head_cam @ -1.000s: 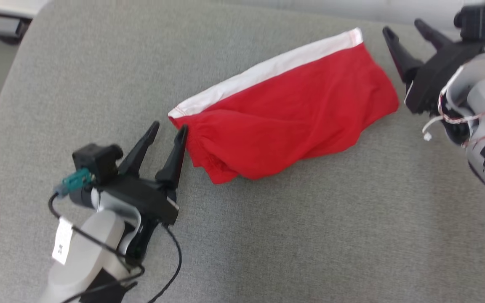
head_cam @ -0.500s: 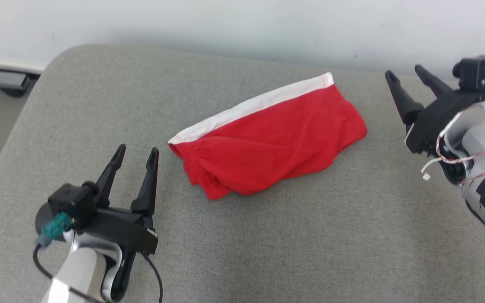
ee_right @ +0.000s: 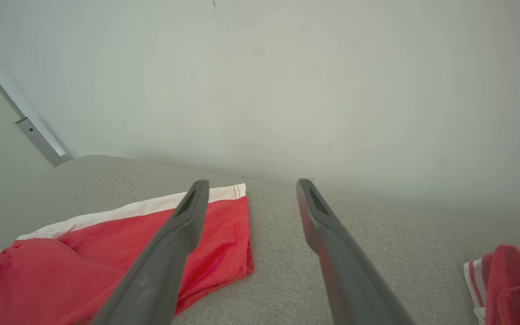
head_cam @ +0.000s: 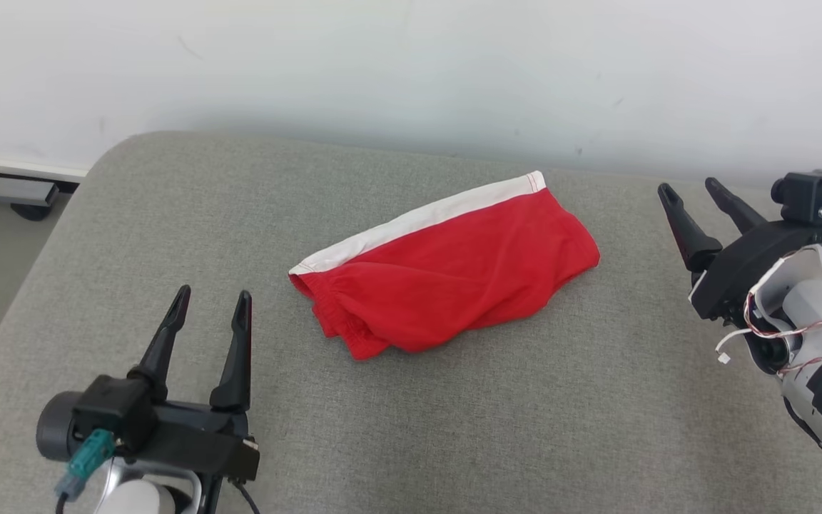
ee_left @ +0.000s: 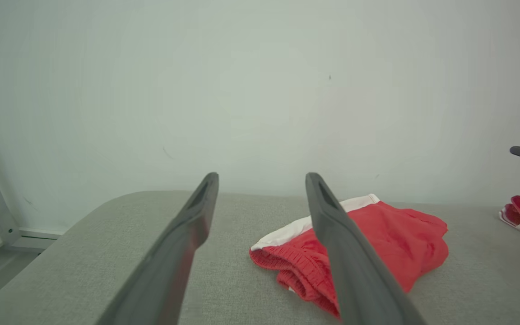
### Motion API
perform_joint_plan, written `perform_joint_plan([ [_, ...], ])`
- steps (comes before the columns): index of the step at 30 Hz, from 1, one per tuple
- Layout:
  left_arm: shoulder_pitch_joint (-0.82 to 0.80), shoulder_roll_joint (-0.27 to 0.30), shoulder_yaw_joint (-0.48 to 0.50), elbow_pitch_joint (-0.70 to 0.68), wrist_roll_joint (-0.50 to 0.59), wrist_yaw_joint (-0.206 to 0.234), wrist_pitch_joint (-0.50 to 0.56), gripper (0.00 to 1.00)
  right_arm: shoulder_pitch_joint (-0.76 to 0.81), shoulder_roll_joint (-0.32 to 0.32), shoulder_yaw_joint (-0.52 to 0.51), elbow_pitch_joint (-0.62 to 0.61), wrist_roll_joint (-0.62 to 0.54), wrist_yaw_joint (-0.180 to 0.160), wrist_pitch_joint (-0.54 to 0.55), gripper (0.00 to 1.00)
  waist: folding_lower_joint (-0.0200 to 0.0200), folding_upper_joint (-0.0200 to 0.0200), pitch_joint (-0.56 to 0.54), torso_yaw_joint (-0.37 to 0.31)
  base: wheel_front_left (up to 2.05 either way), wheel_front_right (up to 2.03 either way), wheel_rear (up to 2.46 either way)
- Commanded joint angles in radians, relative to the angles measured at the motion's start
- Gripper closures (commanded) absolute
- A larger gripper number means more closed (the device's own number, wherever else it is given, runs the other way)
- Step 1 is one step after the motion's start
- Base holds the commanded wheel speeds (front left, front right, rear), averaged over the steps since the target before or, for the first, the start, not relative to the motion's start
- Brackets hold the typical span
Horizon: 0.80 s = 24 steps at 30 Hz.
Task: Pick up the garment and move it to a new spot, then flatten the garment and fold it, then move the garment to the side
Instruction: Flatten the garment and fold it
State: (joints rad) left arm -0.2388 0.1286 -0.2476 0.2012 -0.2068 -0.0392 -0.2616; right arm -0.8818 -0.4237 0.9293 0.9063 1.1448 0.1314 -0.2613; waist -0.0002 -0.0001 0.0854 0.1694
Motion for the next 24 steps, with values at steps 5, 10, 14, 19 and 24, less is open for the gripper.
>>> perform_joint_plan([
  [5,0.051,0.004,0.000,-0.055,0.057,0.021,-0.004,0.00,0.051,0.003,-0.057,0.005,-0.036,-0.002,-0.004,0.00,0.0002,0.0001,-0.004,0.022,0.00,0.00,0.00],
  [10,0.070,-0.001,0.015,-0.083,0.067,0.032,-0.004,0.00,0.047,0.016,-0.054,0.052,-0.050,-0.002,-0.003,0.00,0.0002,0.0001,0.009,0.053,0.00,0.00,0.00],
  [14,0.075,0.000,0.035,-0.080,0.070,0.035,-0.004,0.00,0.026,0.034,-0.048,0.114,-0.037,-0.002,0.048,0.00,0.0002,0.0001,0.018,0.081,0.00,0.00,0.00],
  [19,0.077,-0.009,0.046,-0.088,0.074,0.030,-0.004,0.00,-0.004,0.058,-0.038,0.189,-0.020,-0.002,0.128,0.00,0.0002,0.0001,0.033,0.124,0.00,0.00,0.00],
  [24,0.062,-0.025,0.042,-0.097,0.077,0.016,-0.004,0.00,-0.043,0.064,-0.027,0.255,-0.023,-0.002,0.178,0.00,0.0002,0.0001,0.068,0.172,0.00,0.00,0.00],
])
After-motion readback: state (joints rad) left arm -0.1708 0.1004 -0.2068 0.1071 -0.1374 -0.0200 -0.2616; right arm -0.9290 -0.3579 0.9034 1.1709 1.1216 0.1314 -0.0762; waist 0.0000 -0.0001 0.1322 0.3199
